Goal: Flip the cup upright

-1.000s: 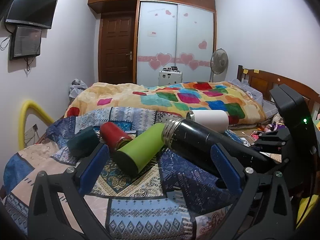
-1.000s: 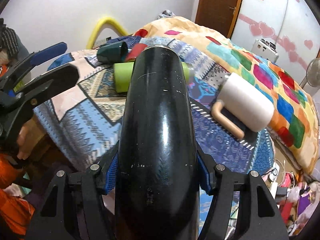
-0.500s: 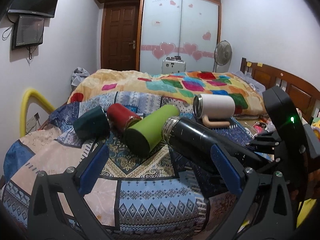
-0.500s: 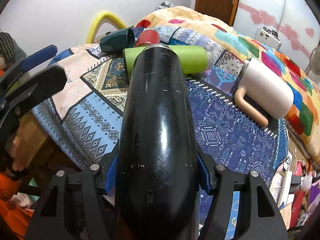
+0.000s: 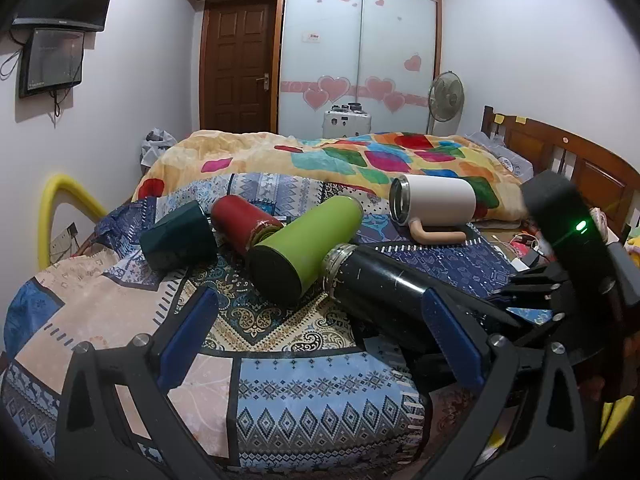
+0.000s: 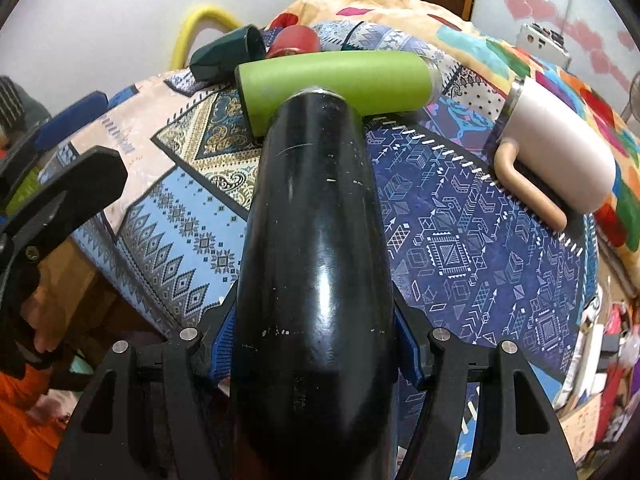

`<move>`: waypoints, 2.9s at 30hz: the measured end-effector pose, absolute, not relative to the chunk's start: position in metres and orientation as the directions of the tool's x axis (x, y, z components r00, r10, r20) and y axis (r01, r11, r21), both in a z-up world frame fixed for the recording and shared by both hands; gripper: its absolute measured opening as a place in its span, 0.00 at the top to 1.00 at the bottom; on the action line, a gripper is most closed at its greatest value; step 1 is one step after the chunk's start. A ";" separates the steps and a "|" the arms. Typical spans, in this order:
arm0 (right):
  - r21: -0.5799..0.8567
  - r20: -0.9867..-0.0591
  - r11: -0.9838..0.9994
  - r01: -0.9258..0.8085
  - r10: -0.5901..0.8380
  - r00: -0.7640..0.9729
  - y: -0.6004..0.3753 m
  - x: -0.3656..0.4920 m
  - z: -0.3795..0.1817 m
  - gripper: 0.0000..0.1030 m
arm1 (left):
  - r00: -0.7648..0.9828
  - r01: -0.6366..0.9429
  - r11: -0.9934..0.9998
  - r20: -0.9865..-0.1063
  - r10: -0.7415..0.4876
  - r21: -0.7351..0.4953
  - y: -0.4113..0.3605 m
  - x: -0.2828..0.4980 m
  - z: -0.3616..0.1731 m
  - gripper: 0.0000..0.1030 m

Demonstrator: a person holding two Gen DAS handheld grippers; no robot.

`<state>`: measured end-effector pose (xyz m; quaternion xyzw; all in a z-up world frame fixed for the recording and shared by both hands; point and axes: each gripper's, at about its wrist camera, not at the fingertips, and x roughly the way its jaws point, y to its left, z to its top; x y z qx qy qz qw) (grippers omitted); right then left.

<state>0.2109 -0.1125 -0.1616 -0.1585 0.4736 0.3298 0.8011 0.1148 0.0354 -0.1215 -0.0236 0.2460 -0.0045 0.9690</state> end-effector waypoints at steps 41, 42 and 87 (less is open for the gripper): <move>0.000 -0.721 0.759 -0.651 0.451 0.526 -0.161 0.186 -0.146 0.32 | 0.810 0.007 0.996 -0.585 0.045 0.086 0.022 0.168 -0.142 0.00; 0.008 -0.713 0.760 -0.650 0.460 0.529 -0.160 0.186 -0.145 0.32 | 0.809 0.011 0.997 -0.586 0.038 0.081 0.023 0.168 -0.141 0.00; 0.072 -0.464 0.843 -0.533 0.501 0.730 -0.212 0.183 -0.109 0.19 | 0.656 0.177 0.983 -0.740 -0.147 -0.038 -0.010 0.206 -0.093 0.38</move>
